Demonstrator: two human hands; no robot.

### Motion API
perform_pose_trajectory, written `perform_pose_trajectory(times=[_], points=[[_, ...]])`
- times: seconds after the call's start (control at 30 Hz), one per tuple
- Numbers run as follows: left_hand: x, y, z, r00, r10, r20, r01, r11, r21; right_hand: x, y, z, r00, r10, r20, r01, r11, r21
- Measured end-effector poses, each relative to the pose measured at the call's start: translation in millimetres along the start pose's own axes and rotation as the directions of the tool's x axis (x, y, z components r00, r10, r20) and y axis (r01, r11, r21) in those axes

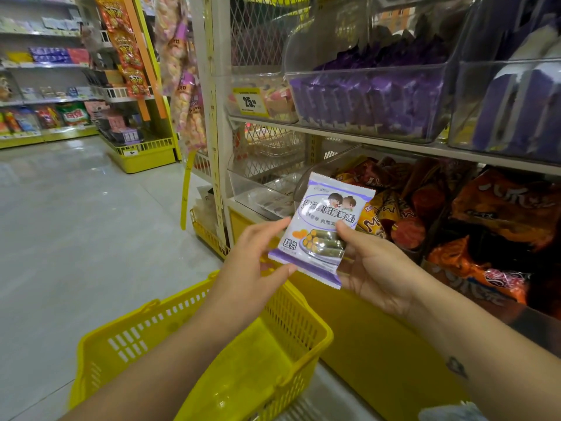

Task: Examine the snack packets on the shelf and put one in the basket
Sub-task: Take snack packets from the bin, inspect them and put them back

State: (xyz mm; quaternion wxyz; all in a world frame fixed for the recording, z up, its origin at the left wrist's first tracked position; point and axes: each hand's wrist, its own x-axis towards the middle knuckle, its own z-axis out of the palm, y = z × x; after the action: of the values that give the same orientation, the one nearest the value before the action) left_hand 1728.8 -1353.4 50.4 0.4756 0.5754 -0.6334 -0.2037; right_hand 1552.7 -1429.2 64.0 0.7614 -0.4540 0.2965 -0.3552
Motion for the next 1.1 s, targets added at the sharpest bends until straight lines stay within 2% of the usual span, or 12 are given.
perform_pose_trajectory(times=[0.03,0.1,0.2,0.3,0.47,0.57,0.67,0.73,0.83,0.9,1.0,1.1], points=[[-1,0,2,0.998,0.070,-0.001,-0.070,0.992,0.102,-1,0,2,0.999,-0.035,-0.006,0.035,0.999,-0.027],[-3,-2,7,0.994,0.095,0.048,-0.099,0.991,0.091,-4,1,8,0.994,-0.111,0.014,0.112,0.986,-0.120],[-2,0,12,0.998,-0.015,0.065,0.021,0.994,-0.105,-7,6,14,0.977,-0.196,0.080,0.210,0.947,-0.244],[3,3,12,0.988,-0.117,0.101,0.145,0.924,-0.355,-9,11,20,0.966,-0.199,0.165,0.246,0.904,-0.349],[3,4,7,0.968,-0.188,0.168,0.249,0.821,-0.514,-9,13,19,0.954,-0.248,0.167,0.299,0.811,-0.503],[3,1,2,0.948,-0.198,0.250,0.315,0.712,-0.628,-7,6,13,0.939,-0.330,0.096,0.334,0.812,-0.478],[1,2,1,0.918,-0.173,0.357,0.368,0.707,-0.604,-5,0,8,0.930,-0.363,0.057,0.355,0.849,-0.391],[-1,2,4,0.913,-0.198,0.358,0.382,0.726,-0.572,-5,-2,5,0.896,-0.436,0.080,0.419,0.773,-0.476],[3,3,8,0.940,-0.287,0.185,0.342,0.784,-0.517,-10,-3,6,0.823,-0.544,0.161,0.511,0.587,-0.627],[7,1,5,0.952,-0.299,0.070,0.289,0.792,-0.538,-12,-2,9,0.808,-0.544,0.226,0.524,0.489,-0.697],[8,-3,1,0.981,-0.190,-0.032,0.158,0.888,-0.431,-14,1,13,0.776,-0.553,0.304,0.520,0.288,-0.804],[11,-9,-3,0.994,-0.111,-0.002,0.105,0.950,-0.293,-16,1,17,0.751,-0.590,0.298,0.520,0.250,-0.817]])
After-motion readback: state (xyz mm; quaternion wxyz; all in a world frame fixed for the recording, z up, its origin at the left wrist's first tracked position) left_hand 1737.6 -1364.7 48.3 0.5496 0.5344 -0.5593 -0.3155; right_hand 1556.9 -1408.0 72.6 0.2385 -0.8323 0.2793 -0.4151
